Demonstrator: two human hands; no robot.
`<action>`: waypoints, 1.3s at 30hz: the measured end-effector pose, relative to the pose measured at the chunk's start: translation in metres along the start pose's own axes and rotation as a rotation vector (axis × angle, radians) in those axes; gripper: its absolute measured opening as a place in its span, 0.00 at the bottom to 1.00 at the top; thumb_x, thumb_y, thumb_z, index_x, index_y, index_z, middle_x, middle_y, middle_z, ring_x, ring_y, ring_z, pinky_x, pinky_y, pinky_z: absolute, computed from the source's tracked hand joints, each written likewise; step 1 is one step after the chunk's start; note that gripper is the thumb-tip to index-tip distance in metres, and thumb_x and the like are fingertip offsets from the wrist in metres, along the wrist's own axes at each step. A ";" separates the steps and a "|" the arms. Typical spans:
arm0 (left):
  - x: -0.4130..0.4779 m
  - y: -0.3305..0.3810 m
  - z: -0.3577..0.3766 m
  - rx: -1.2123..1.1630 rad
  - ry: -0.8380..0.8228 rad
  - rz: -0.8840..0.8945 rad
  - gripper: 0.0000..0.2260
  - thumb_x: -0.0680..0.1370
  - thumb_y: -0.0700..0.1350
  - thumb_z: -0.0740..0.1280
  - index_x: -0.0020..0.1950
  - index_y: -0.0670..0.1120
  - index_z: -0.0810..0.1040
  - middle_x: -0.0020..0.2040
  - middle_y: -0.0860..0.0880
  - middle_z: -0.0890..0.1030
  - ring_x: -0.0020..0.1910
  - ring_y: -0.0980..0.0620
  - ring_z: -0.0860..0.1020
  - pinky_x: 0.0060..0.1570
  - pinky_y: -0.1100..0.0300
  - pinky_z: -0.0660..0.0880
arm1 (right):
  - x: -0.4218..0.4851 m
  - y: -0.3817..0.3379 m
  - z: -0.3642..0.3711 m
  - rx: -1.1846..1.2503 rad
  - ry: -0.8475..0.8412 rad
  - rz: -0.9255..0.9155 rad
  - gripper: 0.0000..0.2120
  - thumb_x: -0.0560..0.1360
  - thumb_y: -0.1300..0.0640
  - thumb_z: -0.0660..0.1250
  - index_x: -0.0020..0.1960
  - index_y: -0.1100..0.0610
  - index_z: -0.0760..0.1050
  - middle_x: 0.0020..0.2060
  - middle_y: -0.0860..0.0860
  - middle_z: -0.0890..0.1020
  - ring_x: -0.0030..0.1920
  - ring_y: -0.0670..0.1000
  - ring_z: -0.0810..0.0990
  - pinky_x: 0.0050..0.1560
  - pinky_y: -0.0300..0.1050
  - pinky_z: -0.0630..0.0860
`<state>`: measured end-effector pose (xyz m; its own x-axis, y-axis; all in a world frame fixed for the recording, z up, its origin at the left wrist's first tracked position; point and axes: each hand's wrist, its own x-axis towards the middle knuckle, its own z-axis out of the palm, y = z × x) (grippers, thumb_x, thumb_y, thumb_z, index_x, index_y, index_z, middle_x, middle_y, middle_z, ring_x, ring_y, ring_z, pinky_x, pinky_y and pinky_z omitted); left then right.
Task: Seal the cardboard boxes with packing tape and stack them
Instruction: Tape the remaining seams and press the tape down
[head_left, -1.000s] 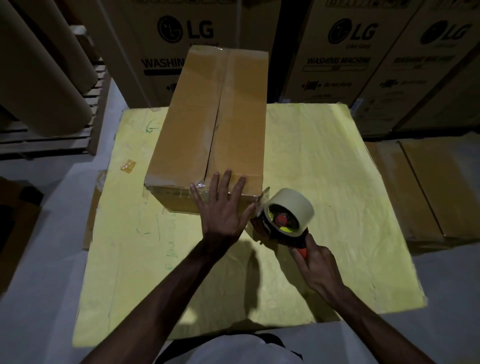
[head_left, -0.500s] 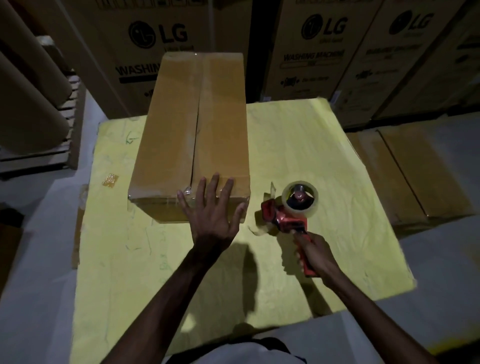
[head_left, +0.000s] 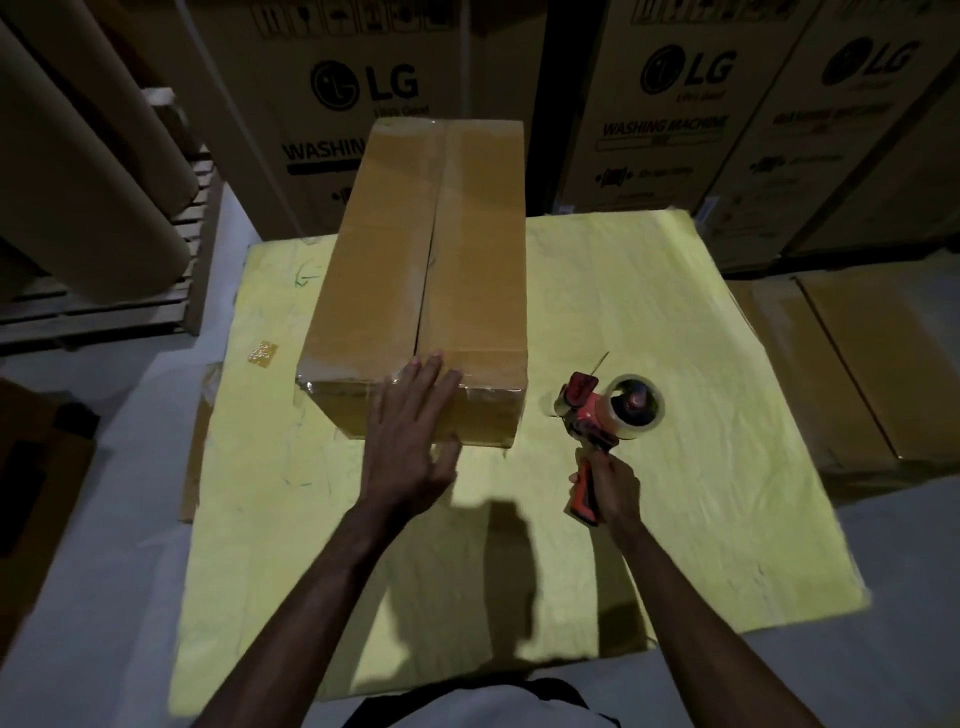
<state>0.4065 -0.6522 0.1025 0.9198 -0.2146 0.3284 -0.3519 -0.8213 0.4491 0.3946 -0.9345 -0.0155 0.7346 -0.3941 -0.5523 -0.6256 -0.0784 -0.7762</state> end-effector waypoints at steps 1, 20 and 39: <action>-0.005 -0.009 -0.010 -0.047 0.082 -0.013 0.33 0.74 0.45 0.65 0.80 0.46 0.68 0.82 0.46 0.63 0.82 0.46 0.59 0.80 0.40 0.53 | -0.010 -0.001 0.002 -0.146 0.141 -0.049 0.21 0.80 0.40 0.66 0.52 0.58 0.81 0.43 0.55 0.87 0.44 0.57 0.85 0.51 0.54 0.81; 0.049 -0.169 -0.121 0.117 -0.322 0.226 0.30 0.70 0.33 0.81 0.70 0.44 0.79 0.56 0.45 0.86 0.50 0.43 0.86 0.49 0.50 0.83 | -0.021 -0.177 -0.004 -1.195 -0.183 -1.449 0.32 0.72 0.53 0.79 0.72 0.48 0.70 0.74 0.45 0.69 0.56 0.50 0.80 0.41 0.49 0.83; 0.063 -0.175 -0.104 0.091 -0.294 0.225 0.24 0.68 0.53 0.83 0.50 0.48 0.71 0.41 0.57 0.74 0.36 0.55 0.74 0.36 0.61 0.70 | -0.010 -0.191 0.034 -1.039 -0.361 -1.293 0.37 0.64 0.43 0.81 0.65 0.49 0.66 0.63 0.46 0.66 0.51 0.52 0.77 0.40 0.54 0.82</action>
<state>0.5084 -0.4675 0.1308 0.8365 -0.5264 0.1521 -0.5459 -0.7772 0.3130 0.5156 -0.8844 0.1278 0.7913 0.6054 0.0855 0.5986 -0.7385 -0.3103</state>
